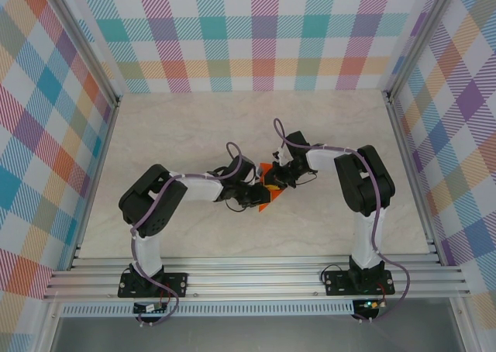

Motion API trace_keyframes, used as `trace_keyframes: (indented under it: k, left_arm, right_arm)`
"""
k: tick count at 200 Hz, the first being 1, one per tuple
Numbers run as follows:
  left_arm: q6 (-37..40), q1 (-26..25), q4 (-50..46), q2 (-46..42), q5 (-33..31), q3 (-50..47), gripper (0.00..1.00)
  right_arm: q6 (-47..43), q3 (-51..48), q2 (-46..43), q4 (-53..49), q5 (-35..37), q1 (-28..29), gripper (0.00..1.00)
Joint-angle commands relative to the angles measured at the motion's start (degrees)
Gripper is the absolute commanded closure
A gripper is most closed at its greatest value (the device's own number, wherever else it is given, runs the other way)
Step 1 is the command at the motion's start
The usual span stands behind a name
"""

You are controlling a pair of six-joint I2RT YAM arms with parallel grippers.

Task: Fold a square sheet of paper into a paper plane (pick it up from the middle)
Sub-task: Fourth fold the wing at the center of the table.

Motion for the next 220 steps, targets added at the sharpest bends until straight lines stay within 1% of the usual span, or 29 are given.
trace_keyframes:
  k: [1,30,52,90,104,117,144,164,182,220]
  left_arm:
    - [-1.6,0.2,-2.7,0.6,3.8,-6.0,0.82]
    - [0.0,0.2,-7.1,-2.6,3.8,-9.8,0.81]
    - [-0.1,0.2,-7.0,-4.0,4.5,-12.5,0.81]
    - [3.0,0.0,-13.2,-4.6,4.5,-12.4,0.8]
    - [3.3,0.0,-14.8,-5.6,3.1,-12.0,0.8]
    - [2.7,0.0,-13.8,-7.9,2.1,-11.7,0.8]
    - [2.3,0.0,-12.9,-13.7,-2.7,-8.6,0.8]
    - [1.1,0.1,-9.4,-16.1,-6.5,-6.8,0.8]
    - [-0.4,0.1,-4.4,-14.8,-7.0,-5.9,0.81]
    - [-1.8,0.0,2.4,-7.7,-3.7,-3.5,0.82]
  right_arm:
    - [-0.9,-0.9,4.3,-3.9,7.0,0.2,0.87]
    - [-0.8,-0.9,4.4,-3.9,7.5,0.2,0.87]
    - [-0.8,-0.9,4.5,-3.9,7.8,0.2,0.87]
    - [-0.7,-0.9,4.7,-3.7,7.6,0.2,0.87]
    - [-0.7,-0.8,4.6,-3.7,7.3,0.2,0.87]
    - [-0.6,-0.9,4.4,-3.5,7.1,0.2,0.87]
    - [-0.7,-0.8,4.2,-3.7,7.0,0.2,0.87]
    - [-0.6,-0.8,4.2,-3.7,7.0,0.2,0.87]
    - [-0.5,-0.9,4.2,-3.5,7.0,0.2,0.87]
    - [-0.2,-0.8,4.2,-3.2,6.8,0.2,0.87]
